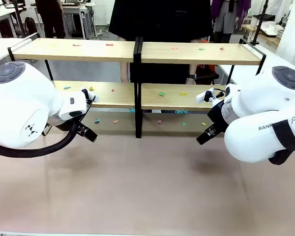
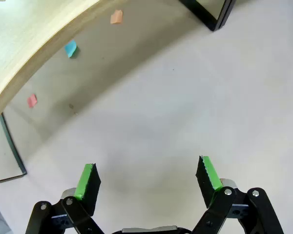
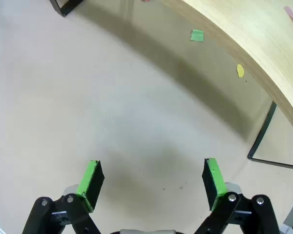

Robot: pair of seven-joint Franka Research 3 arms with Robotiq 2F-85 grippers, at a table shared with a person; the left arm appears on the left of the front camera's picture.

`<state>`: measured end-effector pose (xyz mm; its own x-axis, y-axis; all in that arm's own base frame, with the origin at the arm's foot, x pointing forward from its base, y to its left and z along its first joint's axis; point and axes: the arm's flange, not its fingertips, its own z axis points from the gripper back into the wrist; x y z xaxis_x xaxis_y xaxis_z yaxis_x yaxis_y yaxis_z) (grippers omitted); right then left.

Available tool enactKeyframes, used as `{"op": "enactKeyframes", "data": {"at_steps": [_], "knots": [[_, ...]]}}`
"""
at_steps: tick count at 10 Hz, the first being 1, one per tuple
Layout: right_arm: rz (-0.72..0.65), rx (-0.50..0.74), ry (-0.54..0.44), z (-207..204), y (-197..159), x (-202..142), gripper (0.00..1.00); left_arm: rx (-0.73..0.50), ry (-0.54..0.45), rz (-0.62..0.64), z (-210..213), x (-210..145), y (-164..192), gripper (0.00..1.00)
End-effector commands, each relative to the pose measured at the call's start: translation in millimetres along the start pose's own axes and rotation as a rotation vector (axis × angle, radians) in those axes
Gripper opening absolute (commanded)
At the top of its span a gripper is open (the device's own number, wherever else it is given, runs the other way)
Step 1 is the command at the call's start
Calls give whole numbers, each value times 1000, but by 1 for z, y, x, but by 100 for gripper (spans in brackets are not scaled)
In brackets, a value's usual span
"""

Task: Clean the shelves.
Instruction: Pick up the Duster when the human hands it over.

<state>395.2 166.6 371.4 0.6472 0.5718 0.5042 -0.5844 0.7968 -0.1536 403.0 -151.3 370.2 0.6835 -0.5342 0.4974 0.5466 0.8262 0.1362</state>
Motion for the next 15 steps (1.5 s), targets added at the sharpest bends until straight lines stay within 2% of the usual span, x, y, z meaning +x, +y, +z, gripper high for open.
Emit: {"op": "enactKeyframes", "data": {"at_steps": [1,11,12,13,14,15], "knots": [[0,0,0,0,0,0,100,0,-1,0,0,0,0,100],[0,0,0,0,0,0,100,0,-1,0,0,0,0,100],[1,0,0,0,0,0,91,0,-1,0,0,0,0,100],[38,39,100,15,-3,4,100,0,0,0,0,0,0,100],[85,135,122,57,-7,4,100,-245,-7,-70,41,10,-7,100],[88,211,138,117,-20,-6,100,-361,15,-106,99,10,4,100]]}}
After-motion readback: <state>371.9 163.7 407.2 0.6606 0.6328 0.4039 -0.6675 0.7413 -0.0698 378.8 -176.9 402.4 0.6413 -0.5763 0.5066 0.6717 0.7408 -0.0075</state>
